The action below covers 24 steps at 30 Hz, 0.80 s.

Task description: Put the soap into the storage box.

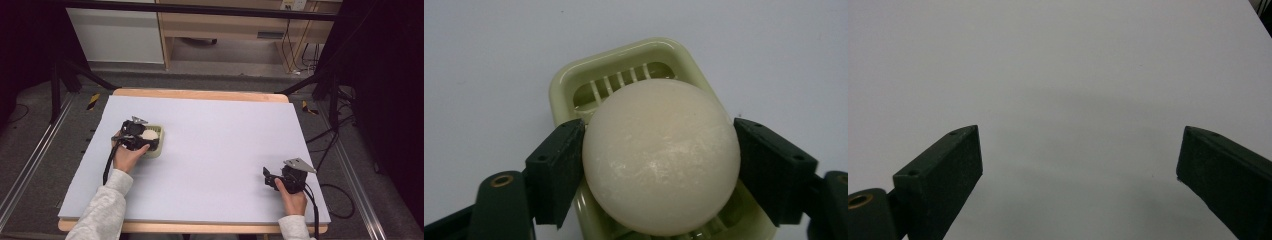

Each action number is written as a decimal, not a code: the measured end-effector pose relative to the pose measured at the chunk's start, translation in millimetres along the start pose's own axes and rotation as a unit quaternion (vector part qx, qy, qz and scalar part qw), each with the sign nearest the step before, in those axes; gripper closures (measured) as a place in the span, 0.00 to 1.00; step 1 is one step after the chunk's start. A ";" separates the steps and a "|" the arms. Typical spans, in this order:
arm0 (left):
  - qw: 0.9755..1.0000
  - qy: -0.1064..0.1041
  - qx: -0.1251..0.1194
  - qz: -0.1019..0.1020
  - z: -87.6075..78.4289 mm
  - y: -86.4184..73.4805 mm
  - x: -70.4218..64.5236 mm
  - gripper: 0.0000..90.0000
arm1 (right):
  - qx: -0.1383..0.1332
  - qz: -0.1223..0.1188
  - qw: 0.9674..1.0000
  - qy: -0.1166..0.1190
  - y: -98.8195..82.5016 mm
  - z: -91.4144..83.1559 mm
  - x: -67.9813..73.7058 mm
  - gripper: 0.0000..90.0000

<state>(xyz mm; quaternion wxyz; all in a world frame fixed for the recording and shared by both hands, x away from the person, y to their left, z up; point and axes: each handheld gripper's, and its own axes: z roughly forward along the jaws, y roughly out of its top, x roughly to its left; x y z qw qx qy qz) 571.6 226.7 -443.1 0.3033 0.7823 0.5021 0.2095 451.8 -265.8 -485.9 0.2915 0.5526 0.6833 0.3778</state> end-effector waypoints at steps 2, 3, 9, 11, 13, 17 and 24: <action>1.000 0.000 -0.007 0.002 -3.5 0.9 -0.7 0.24 | 0.001 0.000 1.000 0.000 0.0 0.2 0.1 0.05; 1.000 -0.001 -0.010 0.003 -5.3 1.1 -1.1 0.24 | 0.001 0.000 1.000 0.000 0.0 0.1 0.0 0.05; 1.000 -0.003 -0.019 0.004 -15.9 -0.5 -2.1 0.19 | -0.001 0.000 1.000 -0.001 -0.1 0.2 -0.4 0.05; 1.000 -0.005 -0.030 -0.001 -22.2 -3.0 -2.1 0.18 | 0.000 0.000 1.000 -0.001 0.0 0.0 -0.1 0.05; 0.999 -0.009 -0.038 -0.005 -26.0 -6.3 -1.9 0.18 | 0.000 0.001 1.000 -0.001 0.0 0.1 -0.2 0.05; 0.999 -0.014 -0.042 -0.002 -32.4 -13.3 -0.6 0.18 | 0.000 0.000 1.000 -0.002 0.0 0.0 0.0 0.05; 0.998 -0.019 -0.066 0.000 -46.9 -29.4 -0.9 0.23 | 0.000 0.001 1.000 -0.002 -0.1 0.1 -0.1 0.05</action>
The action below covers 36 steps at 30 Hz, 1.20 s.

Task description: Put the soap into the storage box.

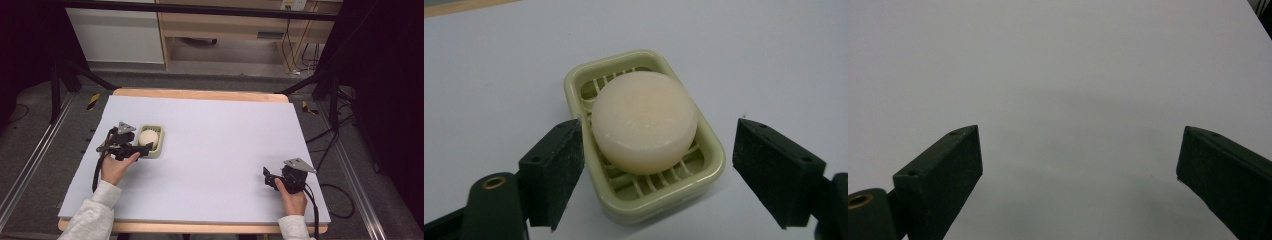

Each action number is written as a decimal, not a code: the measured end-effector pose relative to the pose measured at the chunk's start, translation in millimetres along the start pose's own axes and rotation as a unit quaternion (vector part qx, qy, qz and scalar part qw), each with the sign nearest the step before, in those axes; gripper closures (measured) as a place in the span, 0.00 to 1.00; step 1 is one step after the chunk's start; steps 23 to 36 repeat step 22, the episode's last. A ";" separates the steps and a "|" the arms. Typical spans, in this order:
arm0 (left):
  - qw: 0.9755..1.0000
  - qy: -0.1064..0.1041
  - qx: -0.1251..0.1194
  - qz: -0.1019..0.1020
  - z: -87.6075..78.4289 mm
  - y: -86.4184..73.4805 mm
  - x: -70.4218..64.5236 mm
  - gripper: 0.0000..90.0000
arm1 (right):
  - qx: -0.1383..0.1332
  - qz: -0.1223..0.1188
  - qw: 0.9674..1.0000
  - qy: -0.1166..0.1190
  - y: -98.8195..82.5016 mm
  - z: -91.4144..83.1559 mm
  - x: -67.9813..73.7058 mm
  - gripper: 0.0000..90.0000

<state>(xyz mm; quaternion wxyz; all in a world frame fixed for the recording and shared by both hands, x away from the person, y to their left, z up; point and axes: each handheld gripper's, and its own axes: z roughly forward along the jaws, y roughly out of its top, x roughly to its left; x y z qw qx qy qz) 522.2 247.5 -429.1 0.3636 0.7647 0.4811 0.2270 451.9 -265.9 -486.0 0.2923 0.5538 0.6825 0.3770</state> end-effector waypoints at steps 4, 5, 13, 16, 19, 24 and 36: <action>1.000 -0.010 -0.019 -0.003 -11.7 -10.8 -1.9 0.26 | 0.000 0.000 1.000 -0.001 0.0 0.4 -0.4 0.05; 0.999 -0.013 -0.028 -0.008 -16.7 -16.6 -1.0 0.27 | 0.002 0.001 1.000 0.000 0.1 0.8 -0.6 0.05; 0.999 -0.006 -0.039 -0.036 -32.6 -42.3 11.4 0.31 | 0.001 0.003 1.000 0.000 0.1 0.5 -0.9 0.05; 0.998 -0.002 -0.042 -0.037 -36.7 -49.4 13.6 0.30 | 0.000 0.004 1.000 0.003 0.1 0.1 -1.3 0.05; 0.999 0.012 -0.042 -0.032 -42.3 -60.9 15.7 0.31 | -0.003 0.004 1.000 0.000 -0.3 -0.5 -0.7 0.06; 0.999 0.017 -0.033 -0.037 -45.5 -73.2 18.5 0.31 | -0.001 0.004 1.000 0.002 -0.2 0.0 -0.9 0.06; 0.999 0.017 -0.033 -0.037 -45.5 -73.2 18.5 0.31 | -0.001 0.004 1.000 0.002 -0.2 0.0 -0.9 0.06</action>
